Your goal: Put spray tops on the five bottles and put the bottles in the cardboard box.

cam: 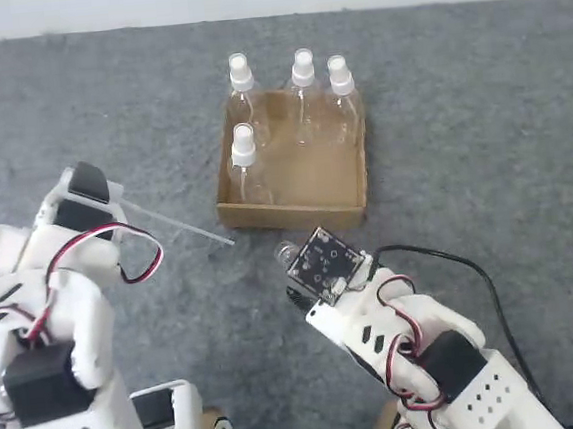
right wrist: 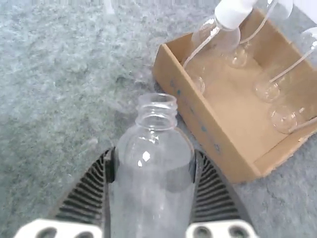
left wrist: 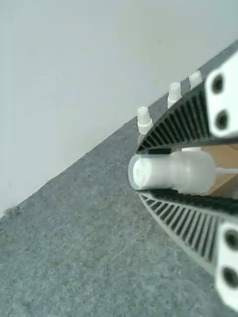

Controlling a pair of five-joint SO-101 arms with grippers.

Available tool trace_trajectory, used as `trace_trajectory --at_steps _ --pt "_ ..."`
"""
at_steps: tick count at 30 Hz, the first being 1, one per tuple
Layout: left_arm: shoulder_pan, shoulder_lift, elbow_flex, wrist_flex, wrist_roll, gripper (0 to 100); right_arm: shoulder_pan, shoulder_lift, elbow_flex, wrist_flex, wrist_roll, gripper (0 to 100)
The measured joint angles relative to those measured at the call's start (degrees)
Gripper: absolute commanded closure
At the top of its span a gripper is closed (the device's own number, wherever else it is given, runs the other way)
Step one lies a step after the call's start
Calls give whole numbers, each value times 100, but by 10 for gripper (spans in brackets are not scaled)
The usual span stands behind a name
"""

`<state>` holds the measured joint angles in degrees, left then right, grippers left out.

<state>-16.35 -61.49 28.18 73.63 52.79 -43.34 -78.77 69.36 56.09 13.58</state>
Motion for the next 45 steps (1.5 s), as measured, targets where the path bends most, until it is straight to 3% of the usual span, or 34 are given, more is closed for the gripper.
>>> trace_trajectory --at_steps 14,35,45 --pt "360 -53 0 0 35 988 -18 -870 642 -404 149 992" --pt "475 -2312 1327 -598 53 988 -290 -1890 1538 -958 352 992" --pt "659 -3103 2453 -1266 53 988 -273 -2347 1697 -1046 369 992"
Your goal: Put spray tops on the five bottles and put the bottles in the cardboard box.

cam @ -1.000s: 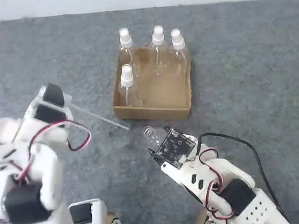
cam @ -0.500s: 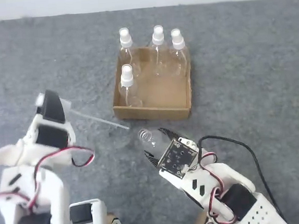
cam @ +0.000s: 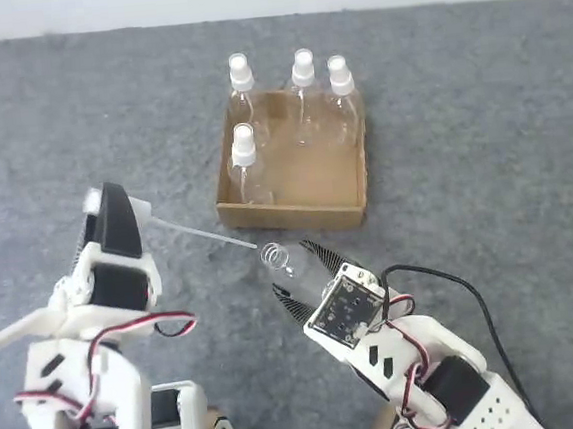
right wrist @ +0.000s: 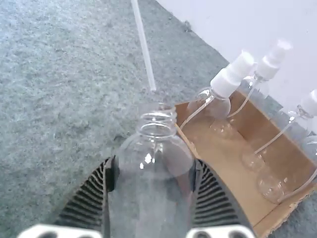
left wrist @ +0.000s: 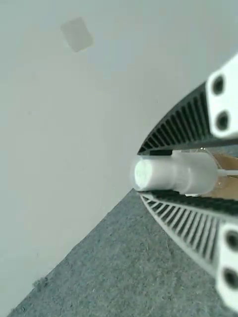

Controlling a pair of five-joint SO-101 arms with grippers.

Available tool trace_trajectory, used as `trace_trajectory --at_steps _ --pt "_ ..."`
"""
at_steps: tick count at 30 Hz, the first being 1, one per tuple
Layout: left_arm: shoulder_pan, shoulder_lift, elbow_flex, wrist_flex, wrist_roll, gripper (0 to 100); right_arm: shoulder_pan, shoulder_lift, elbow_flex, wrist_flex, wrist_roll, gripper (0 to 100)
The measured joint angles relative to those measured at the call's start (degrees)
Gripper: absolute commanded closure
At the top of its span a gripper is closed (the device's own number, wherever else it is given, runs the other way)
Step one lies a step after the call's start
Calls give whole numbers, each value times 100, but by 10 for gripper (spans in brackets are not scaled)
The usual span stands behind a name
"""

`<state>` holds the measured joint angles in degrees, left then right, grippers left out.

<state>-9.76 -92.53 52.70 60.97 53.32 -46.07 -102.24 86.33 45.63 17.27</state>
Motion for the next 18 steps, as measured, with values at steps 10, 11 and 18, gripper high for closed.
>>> trace_trajectory --at_steps 10,11,18 --pt "18 -607 316 0 0 988 -229 -44 158 -18 378 992" --pt "18 -651 316 0 0 988 -220 -44 158 -18 378 992" --pt "18 -976 316 97 0 988 -211 -44 158 -18 378 992"
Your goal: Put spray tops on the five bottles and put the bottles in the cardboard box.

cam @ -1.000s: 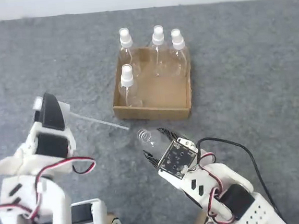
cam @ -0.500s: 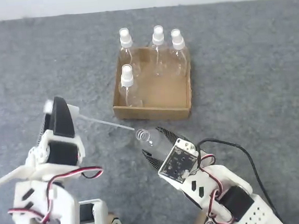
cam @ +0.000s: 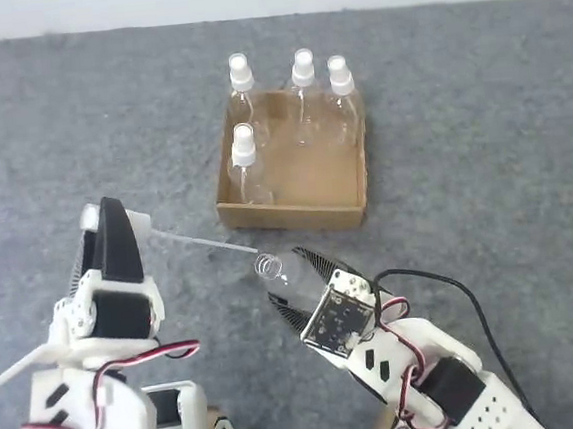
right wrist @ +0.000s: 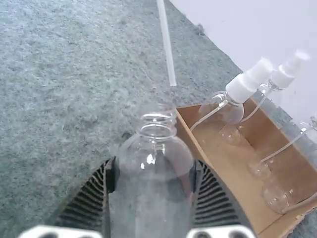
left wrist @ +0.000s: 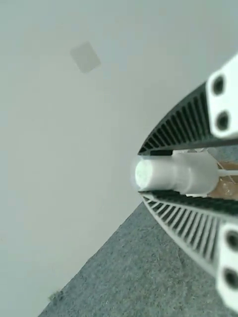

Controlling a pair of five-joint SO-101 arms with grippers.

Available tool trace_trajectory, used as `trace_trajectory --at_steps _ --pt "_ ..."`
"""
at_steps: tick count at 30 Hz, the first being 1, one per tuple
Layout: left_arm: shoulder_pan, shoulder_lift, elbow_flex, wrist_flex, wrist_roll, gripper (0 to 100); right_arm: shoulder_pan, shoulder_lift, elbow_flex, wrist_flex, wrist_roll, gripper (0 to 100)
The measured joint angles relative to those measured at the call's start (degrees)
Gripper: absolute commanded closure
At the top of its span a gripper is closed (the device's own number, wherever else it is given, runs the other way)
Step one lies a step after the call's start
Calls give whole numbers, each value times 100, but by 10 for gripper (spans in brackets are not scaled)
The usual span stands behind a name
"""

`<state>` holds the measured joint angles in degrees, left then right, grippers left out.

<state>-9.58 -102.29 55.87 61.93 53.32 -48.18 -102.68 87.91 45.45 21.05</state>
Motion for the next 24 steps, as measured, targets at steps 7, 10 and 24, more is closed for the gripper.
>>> trace_trajectory --at_steps 7,10,24 --pt "-9 -35 105 70 0 988 -53 0 0 0 0 992" --pt "35 -35 132 237 0 988 -44 0 0 0 0 992" --pt "343 -53 246 308 -123 988 -35 0 0 0 0 992"
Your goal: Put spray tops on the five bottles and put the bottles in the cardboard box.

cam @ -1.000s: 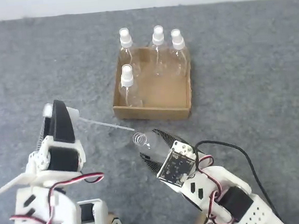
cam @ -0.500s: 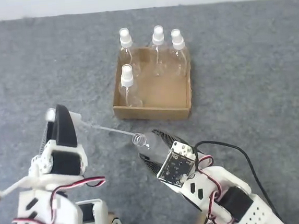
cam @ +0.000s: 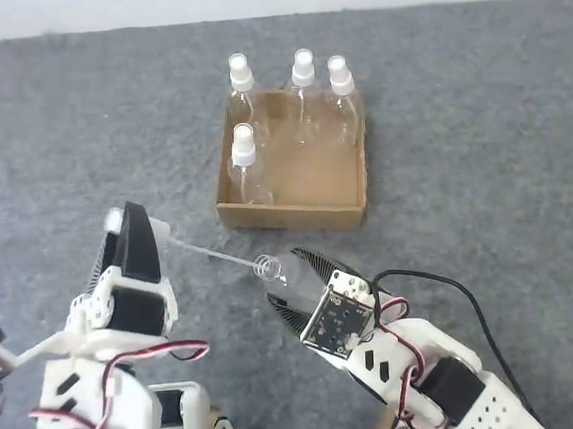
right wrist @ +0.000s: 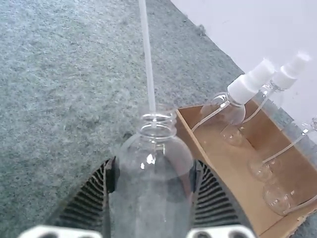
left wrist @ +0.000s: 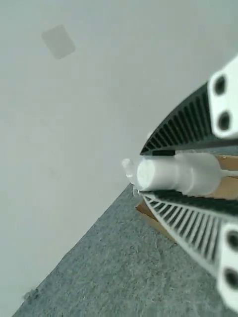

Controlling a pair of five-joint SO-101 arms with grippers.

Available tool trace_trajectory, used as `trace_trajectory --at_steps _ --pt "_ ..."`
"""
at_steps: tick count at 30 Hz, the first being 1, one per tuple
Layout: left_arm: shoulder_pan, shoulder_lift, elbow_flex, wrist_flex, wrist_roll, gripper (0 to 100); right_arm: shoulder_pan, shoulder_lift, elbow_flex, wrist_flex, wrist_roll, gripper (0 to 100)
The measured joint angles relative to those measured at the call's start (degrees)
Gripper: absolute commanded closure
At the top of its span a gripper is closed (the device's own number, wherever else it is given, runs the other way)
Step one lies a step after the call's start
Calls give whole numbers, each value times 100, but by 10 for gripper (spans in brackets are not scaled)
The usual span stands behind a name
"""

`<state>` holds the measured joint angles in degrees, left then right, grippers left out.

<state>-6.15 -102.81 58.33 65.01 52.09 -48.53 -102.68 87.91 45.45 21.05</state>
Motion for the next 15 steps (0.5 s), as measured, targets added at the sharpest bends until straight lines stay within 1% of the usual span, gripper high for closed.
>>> trace_trajectory --at_steps 5,8,12,15 --pt "18 0 9 0 0 988 0 0 0 0 0 992" --pt "220 0 9 0 0 988 0 0 0 0 0 992" --pt "422 0 9 0 -176 988 0 0 0 0 0 992" --pt "448 0 9 0 -202 988 0 0 0 0 0 992"
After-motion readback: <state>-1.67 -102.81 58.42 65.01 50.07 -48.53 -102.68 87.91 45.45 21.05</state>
